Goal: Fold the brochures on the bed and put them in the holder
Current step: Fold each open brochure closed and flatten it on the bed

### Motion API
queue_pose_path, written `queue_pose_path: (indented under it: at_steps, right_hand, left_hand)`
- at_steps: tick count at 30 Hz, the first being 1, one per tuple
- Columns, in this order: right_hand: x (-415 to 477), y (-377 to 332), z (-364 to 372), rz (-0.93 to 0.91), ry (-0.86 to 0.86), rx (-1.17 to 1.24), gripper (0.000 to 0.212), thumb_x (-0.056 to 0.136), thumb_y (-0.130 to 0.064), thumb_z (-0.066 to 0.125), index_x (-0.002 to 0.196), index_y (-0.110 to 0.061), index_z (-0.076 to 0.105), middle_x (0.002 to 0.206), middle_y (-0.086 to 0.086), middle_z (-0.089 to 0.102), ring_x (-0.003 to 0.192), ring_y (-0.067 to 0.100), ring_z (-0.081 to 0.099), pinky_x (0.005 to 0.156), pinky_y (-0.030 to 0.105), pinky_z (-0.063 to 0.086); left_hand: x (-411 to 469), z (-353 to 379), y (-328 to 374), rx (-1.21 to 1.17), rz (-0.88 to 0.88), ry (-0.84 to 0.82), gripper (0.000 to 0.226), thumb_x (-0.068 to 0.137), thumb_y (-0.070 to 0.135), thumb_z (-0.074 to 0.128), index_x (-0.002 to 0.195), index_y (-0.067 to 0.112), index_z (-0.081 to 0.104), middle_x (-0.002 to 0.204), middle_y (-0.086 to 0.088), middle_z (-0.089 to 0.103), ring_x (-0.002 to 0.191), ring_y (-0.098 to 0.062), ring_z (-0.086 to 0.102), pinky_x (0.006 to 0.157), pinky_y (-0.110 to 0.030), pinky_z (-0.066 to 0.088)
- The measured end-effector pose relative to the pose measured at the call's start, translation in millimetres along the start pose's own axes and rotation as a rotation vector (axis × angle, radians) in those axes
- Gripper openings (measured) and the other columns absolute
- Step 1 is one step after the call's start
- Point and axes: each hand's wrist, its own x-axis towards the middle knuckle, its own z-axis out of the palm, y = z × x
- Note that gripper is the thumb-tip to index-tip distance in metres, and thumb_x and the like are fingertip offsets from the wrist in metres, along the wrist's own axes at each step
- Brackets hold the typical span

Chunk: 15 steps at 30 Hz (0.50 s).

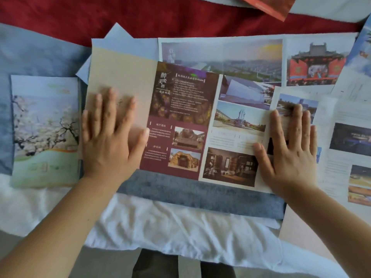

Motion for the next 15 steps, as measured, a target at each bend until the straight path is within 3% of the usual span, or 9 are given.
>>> queue_pose_path:
  at_steps: [6,12,15]
  right_hand:
    - [10.4,-34.3,-7.4,-0.071,-0.036,0.054,0.069,0.102,-0.048,0.03,0.166,-0.03,0.011,0.173,0.012,-0.007,0.158,0.036,-0.014,0.127,0.057,-0.002]
    - [28.8,-106.4,5.2,-0.098,-0.047,0.004,0.065,0.103,-0.068,0.018,0.163,-0.046,0.008,0.173,0.006,-0.009,0.157,0.039,-0.014,0.126,0.06,-0.003]
    - [37.5,-125.9,13.8,-0.138,-0.017,-0.041,0.067,0.101,-0.072,0.016,0.163,-0.047,0.007,0.174,0.008,-0.003,0.158,0.039,-0.008,0.125,0.063,0.0]
  left_hand:
    - [0.8,-5.7,-26.2,-0.181,-0.059,-0.002,0.068,0.103,0.053,0.028,0.165,0.031,0.011,0.173,-0.01,0.0,0.159,-0.033,0.002,0.125,-0.059,0.012]
    - [2.3,-9.3,-25.5,-0.26,-0.071,-0.051,0.069,0.103,0.057,0.021,0.165,0.027,0.012,0.173,-0.008,0.001,0.16,-0.028,0.002,0.126,-0.058,0.005]
    - [2.3,-13.8,-22.8,-0.344,-0.101,-0.052,0.069,0.103,0.059,0.015,0.164,0.028,0.015,0.173,-0.005,0.001,0.16,-0.026,0.001,0.127,-0.058,0.001]
